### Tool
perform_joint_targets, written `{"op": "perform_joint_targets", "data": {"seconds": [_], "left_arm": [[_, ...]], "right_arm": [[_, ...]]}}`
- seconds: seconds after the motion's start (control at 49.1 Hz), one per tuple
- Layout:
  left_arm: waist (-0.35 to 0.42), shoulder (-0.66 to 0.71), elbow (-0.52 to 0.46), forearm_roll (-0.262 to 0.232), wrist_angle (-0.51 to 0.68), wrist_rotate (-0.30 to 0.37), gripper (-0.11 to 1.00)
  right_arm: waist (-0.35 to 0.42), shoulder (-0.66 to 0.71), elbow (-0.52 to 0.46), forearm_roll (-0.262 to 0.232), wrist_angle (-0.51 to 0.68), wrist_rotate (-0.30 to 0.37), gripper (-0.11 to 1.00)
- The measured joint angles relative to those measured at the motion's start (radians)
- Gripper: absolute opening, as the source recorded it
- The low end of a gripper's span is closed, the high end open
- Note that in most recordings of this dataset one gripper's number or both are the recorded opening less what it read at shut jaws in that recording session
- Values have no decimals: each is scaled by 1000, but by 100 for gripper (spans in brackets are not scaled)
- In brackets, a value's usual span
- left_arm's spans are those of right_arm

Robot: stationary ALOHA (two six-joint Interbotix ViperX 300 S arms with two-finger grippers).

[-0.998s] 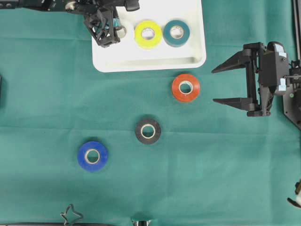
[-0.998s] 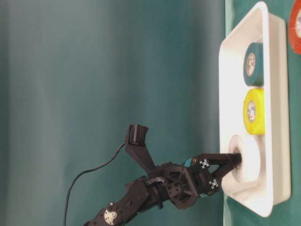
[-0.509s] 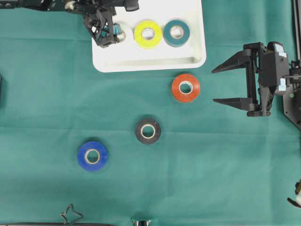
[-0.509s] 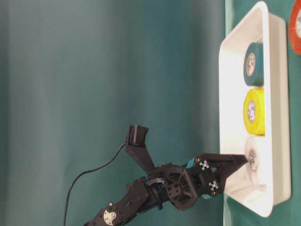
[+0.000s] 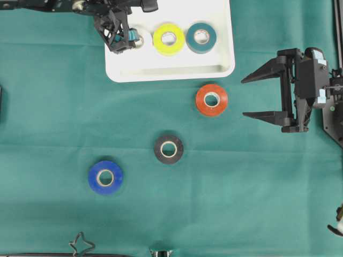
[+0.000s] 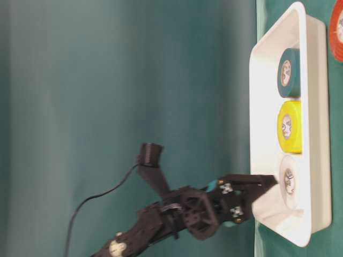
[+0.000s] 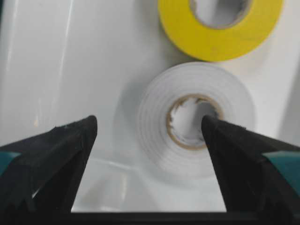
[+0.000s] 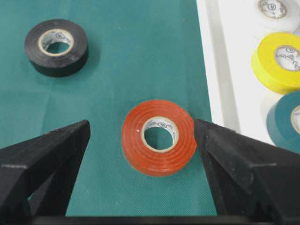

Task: Pick up the tape from a random location and place it into the white case.
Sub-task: 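Open the left gripper and withdraw it from the tray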

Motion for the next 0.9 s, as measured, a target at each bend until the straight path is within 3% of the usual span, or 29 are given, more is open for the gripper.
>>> {"op": "perform_joint_targets", "data": {"seconds": [0.387, 0.631, 0.896], "left_arm": [[-2, -183, -15, 0, 143, 0, 100], [-6, -212, -12, 0, 155, -3, 100], [-120, -212, -5, 0, 155, -26, 100]], "right_arm": [[0, 0, -9, 0, 0, 3, 88], [0, 0, -12, 0, 0, 3, 88], [0, 0, -23, 0, 11, 3, 88]]}}
